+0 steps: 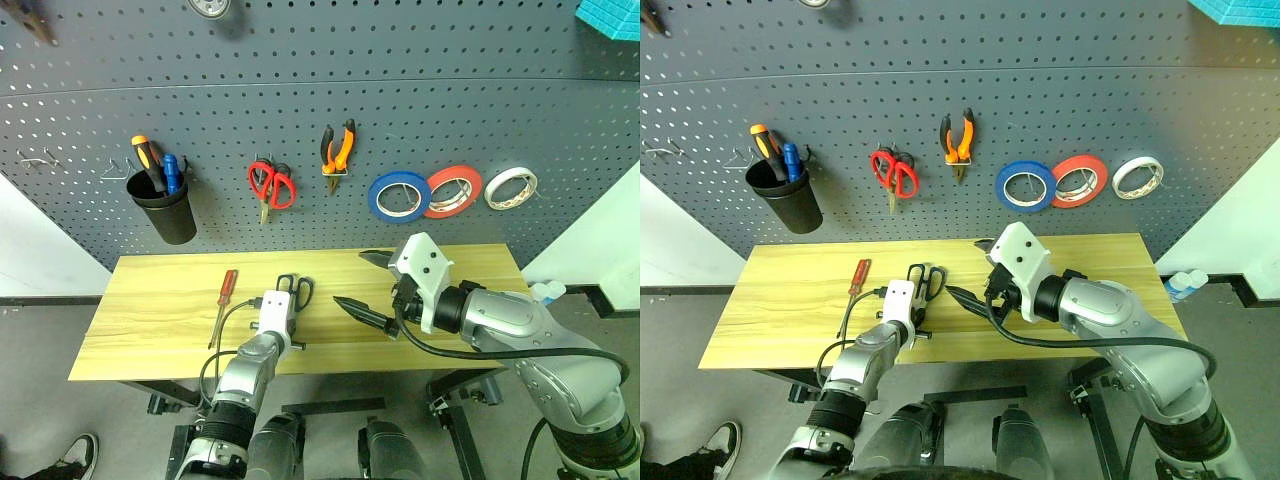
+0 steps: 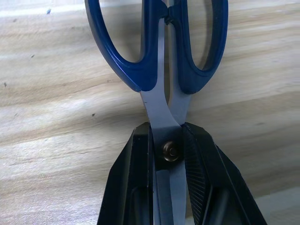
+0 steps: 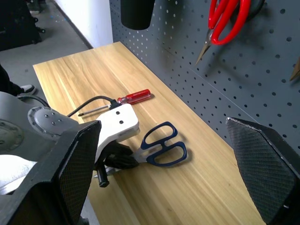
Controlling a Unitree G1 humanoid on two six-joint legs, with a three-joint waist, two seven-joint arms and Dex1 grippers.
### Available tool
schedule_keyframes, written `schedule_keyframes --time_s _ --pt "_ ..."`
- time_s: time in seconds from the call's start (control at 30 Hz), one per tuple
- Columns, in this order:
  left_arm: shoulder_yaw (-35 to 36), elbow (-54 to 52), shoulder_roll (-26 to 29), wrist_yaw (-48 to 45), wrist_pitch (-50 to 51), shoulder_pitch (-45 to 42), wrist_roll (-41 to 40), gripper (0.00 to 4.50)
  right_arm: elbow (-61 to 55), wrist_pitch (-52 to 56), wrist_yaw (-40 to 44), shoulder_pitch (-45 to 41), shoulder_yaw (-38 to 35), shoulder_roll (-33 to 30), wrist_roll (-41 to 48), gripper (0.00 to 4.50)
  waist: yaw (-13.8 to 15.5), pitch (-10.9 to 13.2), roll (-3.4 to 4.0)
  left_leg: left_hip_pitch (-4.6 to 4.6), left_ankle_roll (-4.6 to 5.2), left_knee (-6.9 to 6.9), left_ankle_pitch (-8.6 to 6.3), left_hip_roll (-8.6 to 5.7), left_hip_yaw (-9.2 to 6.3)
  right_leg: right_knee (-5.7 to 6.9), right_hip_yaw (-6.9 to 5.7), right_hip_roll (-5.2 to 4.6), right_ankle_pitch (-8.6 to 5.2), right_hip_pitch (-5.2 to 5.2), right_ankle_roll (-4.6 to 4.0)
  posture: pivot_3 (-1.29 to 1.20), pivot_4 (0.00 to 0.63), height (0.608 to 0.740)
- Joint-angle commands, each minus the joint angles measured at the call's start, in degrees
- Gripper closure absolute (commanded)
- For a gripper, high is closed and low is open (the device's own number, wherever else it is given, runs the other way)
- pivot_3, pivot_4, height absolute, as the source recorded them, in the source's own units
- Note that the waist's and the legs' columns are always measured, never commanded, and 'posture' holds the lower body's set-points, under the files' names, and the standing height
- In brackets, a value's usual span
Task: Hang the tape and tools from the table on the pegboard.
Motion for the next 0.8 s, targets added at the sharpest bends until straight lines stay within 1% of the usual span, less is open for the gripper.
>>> schedule_keyframes --time_s 0.03,0.37,0.57,0.7,0.8 --pt "-1.1 -5.1 1.2 -1.2 -1.3 0.9 0.6 3.92 -1.1 -1.3 0.2 -0.2 -0.1 -0.3 -0.5 0.0 0.0 0.0 0.0 -0.01 0.01 -0.01 -0.01 0.0 0.0 -0.02 0.0 0.0 0.0 0.0 0.0 -0.02 0.115 0.74" --pt "-2.7 -13.3 4.0 -3.6 -1.6 4.3 0.9 3.92 -0.6 -1.6 1.0 -0.2 -0.2 -0.4 -1.0 0.0 0.1 0.0 0.0 -0.05 0.09 -0.02 -0.06 0.0 0.0 -0.25 0.0 -0.02 0.04 0.04 0.06 -0.02 0.113 0.74" --pt "-5.7 -19.4 6.5 -6.3 -7.8 5.6 1.9 3.92 0.1 -2.1 1.6 -0.1 -0.1 -0.5 -1.7 0.0 0.1 0.0 0.01 -0.05 0.1 -0.03 -0.07 0.0 0.0 -0.29 0.0 -0.02 0.05 0.06 0.07 -0.01 0.11 0.74" --pt "-8.5 -22.0 8.8 -8.5 -15.9 5.8 4.0 3.93 0.9 -2.7 2.1 -0.3 0.0 -0.5 -2.1 0.0 0.1 0.0 0.01 -0.05 0.1 -0.04 -0.07 0.0 0.01 -0.3 0.0 -0.02 0.05 0.05 0.07 -0.01 0.107 0.74" --pt "-9.3 -22.4 10.2 -9.5 -19.7 6.7 4.6 3.93 1.3 -3.1 2.4 -0.3 -0.1 -0.5 -2.5 0.0 0.1 0.0 0.02 -0.05 0.1 -0.05 -0.07 0.0 0.01 -0.32 0.01 -0.03 0.05 0.06 0.07 -0.01 0.107 0.74"
